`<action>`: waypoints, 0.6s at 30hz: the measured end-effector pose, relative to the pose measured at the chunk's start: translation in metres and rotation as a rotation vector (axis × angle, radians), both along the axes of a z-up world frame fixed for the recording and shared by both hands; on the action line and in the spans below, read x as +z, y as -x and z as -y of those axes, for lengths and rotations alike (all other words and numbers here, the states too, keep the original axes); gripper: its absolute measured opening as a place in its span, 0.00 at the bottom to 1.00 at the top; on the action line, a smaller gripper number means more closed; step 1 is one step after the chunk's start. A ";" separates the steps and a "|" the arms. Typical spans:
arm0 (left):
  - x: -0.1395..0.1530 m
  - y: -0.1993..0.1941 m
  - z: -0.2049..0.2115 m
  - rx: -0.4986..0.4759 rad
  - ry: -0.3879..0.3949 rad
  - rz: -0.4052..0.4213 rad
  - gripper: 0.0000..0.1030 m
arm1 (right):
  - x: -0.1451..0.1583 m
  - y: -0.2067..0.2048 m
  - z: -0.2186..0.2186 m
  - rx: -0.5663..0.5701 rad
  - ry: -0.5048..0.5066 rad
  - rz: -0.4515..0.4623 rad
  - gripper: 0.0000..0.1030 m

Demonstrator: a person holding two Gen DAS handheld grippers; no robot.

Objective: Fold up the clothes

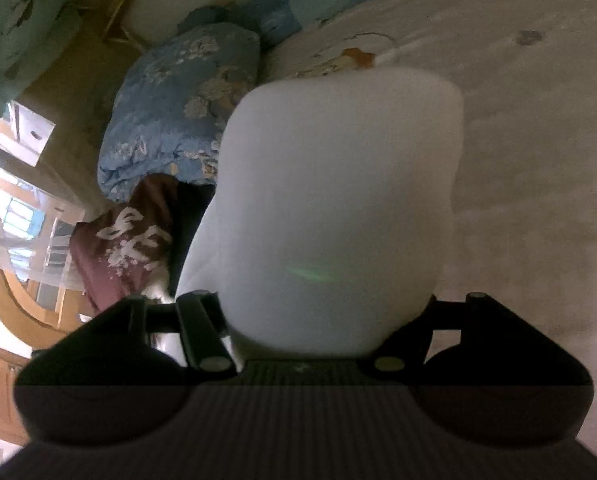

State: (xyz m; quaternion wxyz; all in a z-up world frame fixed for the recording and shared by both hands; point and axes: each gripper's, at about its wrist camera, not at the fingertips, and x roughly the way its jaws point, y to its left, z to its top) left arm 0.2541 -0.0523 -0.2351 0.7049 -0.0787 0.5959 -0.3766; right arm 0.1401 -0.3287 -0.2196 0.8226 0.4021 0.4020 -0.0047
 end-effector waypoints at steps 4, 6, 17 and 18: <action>0.043 0.063 0.029 -0.160 0.014 0.007 0.32 | 0.048 0.056 0.016 0.002 0.040 -0.049 0.65; 0.060 0.096 0.055 -0.245 0.037 0.020 0.32 | 0.074 0.087 0.031 0.015 0.069 -0.064 0.65; 0.033 0.326 0.262 -0.471 0.129 -0.031 0.33 | 0.111 0.241 0.217 0.211 0.253 -0.248 0.67; 0.012 0.345 0.283 -0.465 0.090 -0.050 0.33 | 0.093 0.250 0.237 0.225 0.283 -0.275 0.69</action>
